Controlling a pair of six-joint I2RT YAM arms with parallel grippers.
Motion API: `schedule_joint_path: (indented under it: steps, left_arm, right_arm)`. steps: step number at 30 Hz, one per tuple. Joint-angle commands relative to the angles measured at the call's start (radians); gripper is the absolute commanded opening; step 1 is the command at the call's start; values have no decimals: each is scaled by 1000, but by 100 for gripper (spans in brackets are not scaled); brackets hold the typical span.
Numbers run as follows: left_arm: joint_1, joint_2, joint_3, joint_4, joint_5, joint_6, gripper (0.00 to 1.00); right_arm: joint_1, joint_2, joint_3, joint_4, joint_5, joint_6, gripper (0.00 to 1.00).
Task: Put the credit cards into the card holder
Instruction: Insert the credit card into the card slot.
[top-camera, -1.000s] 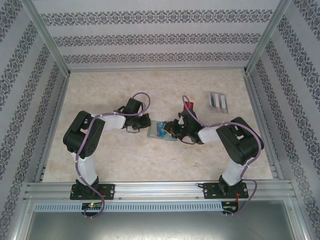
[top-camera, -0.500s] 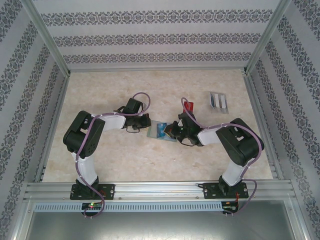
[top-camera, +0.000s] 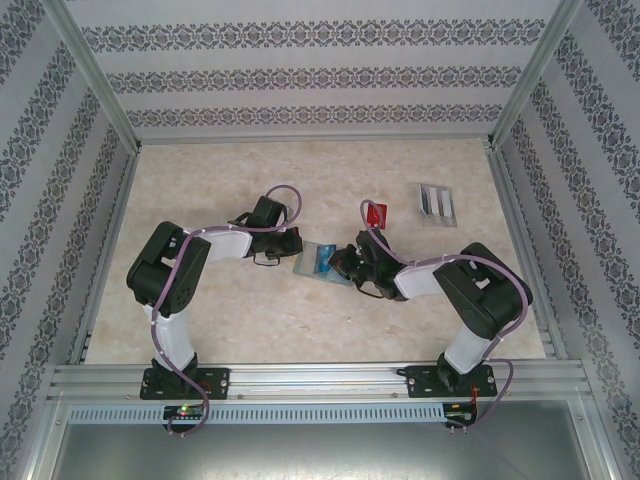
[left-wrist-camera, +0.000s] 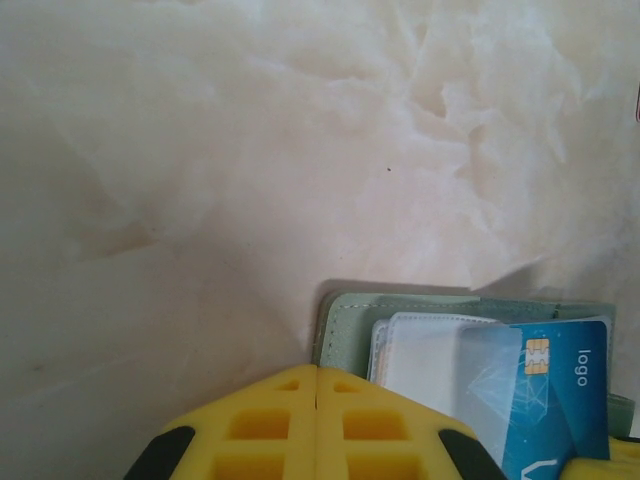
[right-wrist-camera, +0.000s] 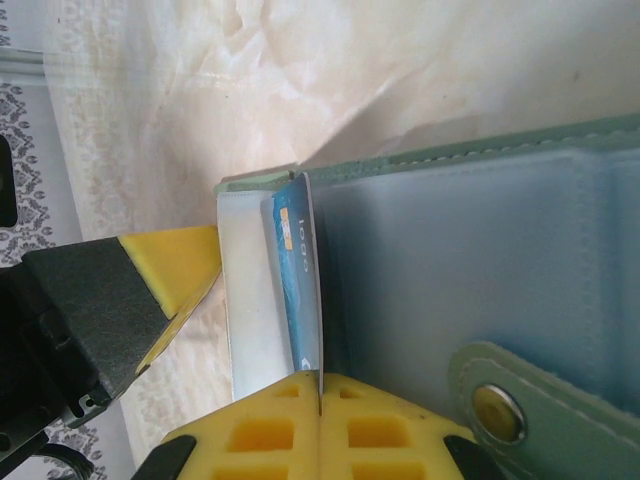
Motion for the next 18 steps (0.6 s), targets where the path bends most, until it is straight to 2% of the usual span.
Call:
schedule_joint_path:
  steps: [1,15,18]
  left_arm:
    - [-38,55,-20,-46,27,-8,0]
    - [-38,63,-19,-39,34,-13,0]
    - [-39,63,-20,-40,33,-13,0]
  right_arm:
    - [13,-8,-27,-59,73,5,10]
    - [67,79,50,-30,85,51,16]
    - [72,100,75,-29,60,41,24]
